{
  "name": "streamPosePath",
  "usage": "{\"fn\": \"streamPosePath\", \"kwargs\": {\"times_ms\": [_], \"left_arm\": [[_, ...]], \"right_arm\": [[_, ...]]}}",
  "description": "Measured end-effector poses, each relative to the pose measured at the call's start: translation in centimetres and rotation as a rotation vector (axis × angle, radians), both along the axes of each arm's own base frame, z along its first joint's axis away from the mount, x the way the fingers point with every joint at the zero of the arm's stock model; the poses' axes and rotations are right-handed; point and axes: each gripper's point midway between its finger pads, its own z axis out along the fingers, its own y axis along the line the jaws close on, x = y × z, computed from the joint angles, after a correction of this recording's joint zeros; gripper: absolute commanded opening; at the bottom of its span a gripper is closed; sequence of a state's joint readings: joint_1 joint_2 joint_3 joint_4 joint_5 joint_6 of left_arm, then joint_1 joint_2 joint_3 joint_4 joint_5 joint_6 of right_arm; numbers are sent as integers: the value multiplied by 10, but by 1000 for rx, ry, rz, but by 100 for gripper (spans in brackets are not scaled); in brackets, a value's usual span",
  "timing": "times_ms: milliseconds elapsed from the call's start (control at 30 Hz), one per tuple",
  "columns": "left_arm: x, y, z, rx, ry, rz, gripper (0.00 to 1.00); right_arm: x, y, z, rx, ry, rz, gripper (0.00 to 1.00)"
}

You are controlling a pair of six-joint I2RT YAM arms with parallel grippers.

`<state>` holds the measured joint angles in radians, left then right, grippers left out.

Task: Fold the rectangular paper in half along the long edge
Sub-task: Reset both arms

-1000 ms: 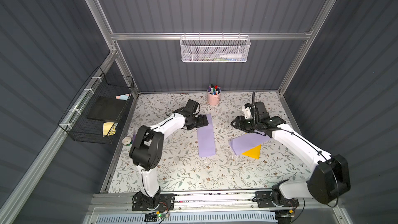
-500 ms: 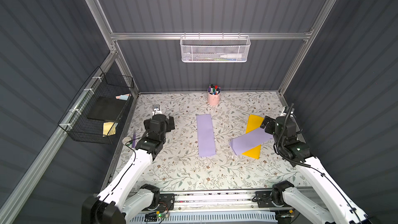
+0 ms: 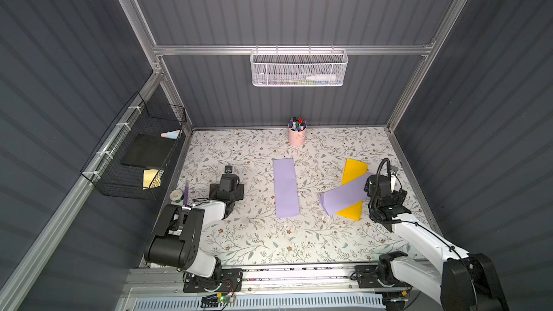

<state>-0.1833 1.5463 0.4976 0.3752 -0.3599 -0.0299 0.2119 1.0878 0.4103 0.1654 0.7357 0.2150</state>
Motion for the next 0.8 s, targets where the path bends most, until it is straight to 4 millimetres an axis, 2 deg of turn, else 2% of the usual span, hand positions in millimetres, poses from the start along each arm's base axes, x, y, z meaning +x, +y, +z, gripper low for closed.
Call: {"fn": "streamPosePath", "kwargs": {"times_ms": [233,400,633,733,800], "left_arm": [[16,-2,1,-34,-86,-11,99],[14,9,-2,-71,-114,13,99],[5,17,-4,-101,-191,46,99],[7,17,-1,-107,-206,51,99],[8,17,0,-112,-215,54,99]], "right_arm": [[22,-2,-15,67,-76,54,99],[43,-2,-19,107,-130,109,99],[68,20,-54,129,-56,276,99],[72,25,-54,142,-42,299,99],[78,26,-44,148,-61,309,99]]}}
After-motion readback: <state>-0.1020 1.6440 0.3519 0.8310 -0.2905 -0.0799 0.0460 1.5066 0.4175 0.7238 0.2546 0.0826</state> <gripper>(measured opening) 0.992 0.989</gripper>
